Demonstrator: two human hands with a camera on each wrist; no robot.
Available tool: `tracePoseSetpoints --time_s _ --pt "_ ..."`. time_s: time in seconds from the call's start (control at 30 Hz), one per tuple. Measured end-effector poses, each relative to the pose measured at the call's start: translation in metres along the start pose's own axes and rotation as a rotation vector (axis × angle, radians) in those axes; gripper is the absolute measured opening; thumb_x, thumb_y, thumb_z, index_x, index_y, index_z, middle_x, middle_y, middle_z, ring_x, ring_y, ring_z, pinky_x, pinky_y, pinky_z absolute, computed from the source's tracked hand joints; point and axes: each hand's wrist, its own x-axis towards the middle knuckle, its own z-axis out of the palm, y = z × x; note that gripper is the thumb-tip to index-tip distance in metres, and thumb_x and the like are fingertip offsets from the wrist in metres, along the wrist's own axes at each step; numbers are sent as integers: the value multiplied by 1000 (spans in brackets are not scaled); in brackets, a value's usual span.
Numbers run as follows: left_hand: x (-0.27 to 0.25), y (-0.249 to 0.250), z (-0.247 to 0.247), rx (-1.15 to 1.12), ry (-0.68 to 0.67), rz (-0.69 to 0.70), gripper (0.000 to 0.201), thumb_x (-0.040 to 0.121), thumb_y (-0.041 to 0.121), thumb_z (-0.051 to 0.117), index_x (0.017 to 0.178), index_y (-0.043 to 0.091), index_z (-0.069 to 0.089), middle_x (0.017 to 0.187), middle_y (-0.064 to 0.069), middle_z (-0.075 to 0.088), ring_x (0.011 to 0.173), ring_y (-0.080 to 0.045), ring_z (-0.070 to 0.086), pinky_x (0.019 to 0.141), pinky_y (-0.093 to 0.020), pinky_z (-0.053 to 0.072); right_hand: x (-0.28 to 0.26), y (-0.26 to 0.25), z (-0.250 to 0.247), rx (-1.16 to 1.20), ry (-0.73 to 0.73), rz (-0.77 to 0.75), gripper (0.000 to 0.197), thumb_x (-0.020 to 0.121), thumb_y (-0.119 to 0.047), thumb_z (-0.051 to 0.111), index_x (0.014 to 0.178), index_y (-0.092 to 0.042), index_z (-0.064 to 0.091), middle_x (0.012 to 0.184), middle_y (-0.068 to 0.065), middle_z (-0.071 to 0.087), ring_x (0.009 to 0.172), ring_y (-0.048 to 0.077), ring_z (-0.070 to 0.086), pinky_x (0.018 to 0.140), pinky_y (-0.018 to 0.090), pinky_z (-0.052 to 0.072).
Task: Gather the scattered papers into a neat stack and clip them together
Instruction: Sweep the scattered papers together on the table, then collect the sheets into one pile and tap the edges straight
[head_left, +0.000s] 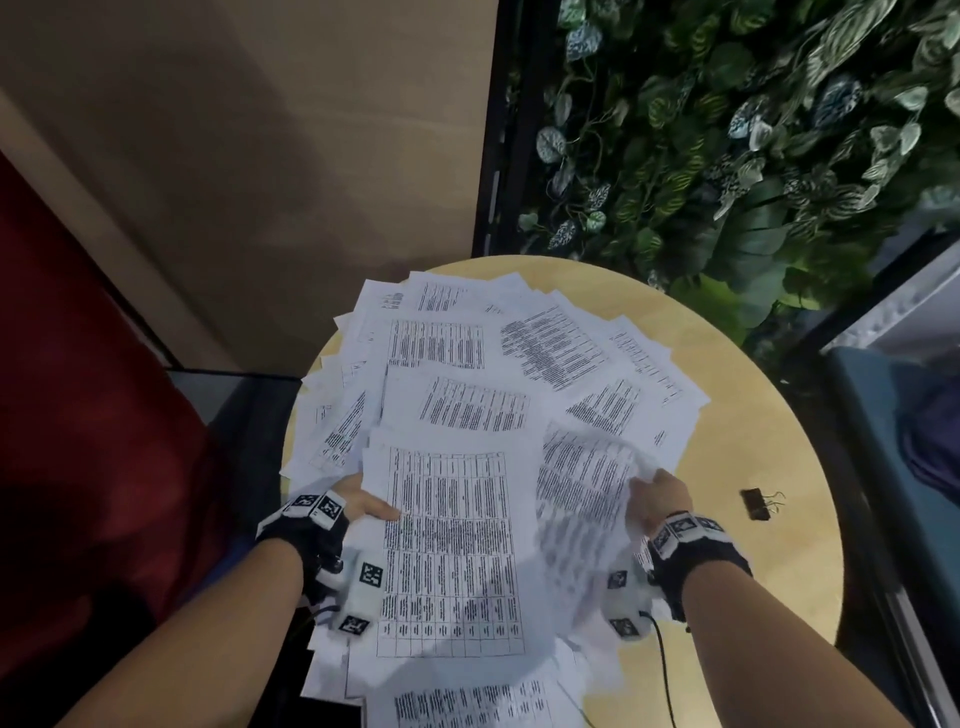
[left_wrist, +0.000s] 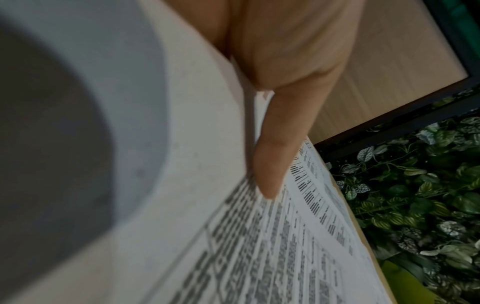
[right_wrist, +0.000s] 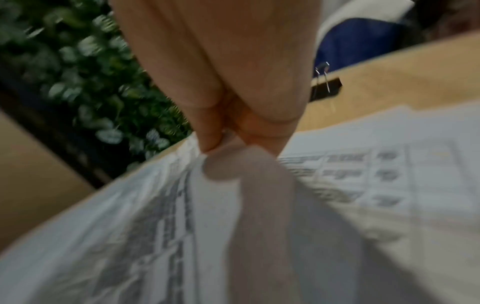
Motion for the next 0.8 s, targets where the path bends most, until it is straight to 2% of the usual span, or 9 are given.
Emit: tracePoseSetpoints --time_s 0.13,0.2,0.3,0.37,0.47,0.53,0.63,0.7,0.8 --pt "-1 -1 4 -36 -8 1 74 78 23 70 141 8 34 142 -10 47 131 -26 44 111 -36 29 -5 8 11 165 -312 -15 31 89 -11 57 118 -6 48 67 11 55 59 22 52 61 35 46" --pt "3 -2 7 -90 18 22 82 76 28 72 143 8 31 143 -12 45 132 -27 42 112 -40 27 -11 6 24 123 -304 -39 31 85 -7 62 114 -10 52 79 17 63 70 27 61 73 44 54" --pt "10 -3 15 -168 18 26 83 73 23 75 142 5 32 141 -15 46 132 -29 43 113 -40 28 -27 -4 51 -102 -134 -187 33 89 -12 56 121 -5 57 115 14 65 105 30 61 94 36 48" --pt "18 -8 19 -186 94 21 67 78 7 71 137 1 40 139 -18 49 128 -31 47 112 -41 32 -42 -10 70 -79 -197 -257 33 93 -15 49 124 -7 56 117 12 65 105 29 62 94 36 49" --pt "18 -10 22 -134 224 23 69 75 6 74 136 1 42 135 -18 52 125 -32 49 110 -43 35 -45 -10 82 38 -142 -282 42 94 -32 46 129 -10 52 120 10 63 104 26 61 96 34 46" --pt "26 -18 12 -180 237 68 81 66 16 82 136 4 43 132 -16 56 123 -32 52 108 -47 37 -40 -8 73 126 -31 -272 65 83 -53 53 132 -11 48 124 14 60 107 28 59 99 42 45" --pt "57 -38 -12 -236 218 146 117 31 55 88 133 16 46 133 -7 57 124 -26 52 108 -51 36 -31 -8 53 333 -135 -249 91 73 -51 72 143 -15 29 135 8 47 123 29 48 104 50 40" --pt "19 2 -13 -264 224 260 117 28 60 85 129 14 50 129 -3 60 121 -24 54 108 -49 35 -32 -20 36 490 -313 -244 94 57 -51 83 132 -13 41 128 4 56 111 23 59 97 44 48" --pt "-37 74 -10 -374 251 423 63 66 30 80 120 11 53 125 -2 58 112 -13 50 107 -35 33 -47 -53 9 629 -421 -325 58 61 -24 86 101 9 60 99 20 68 73 21 68 72 31 59"
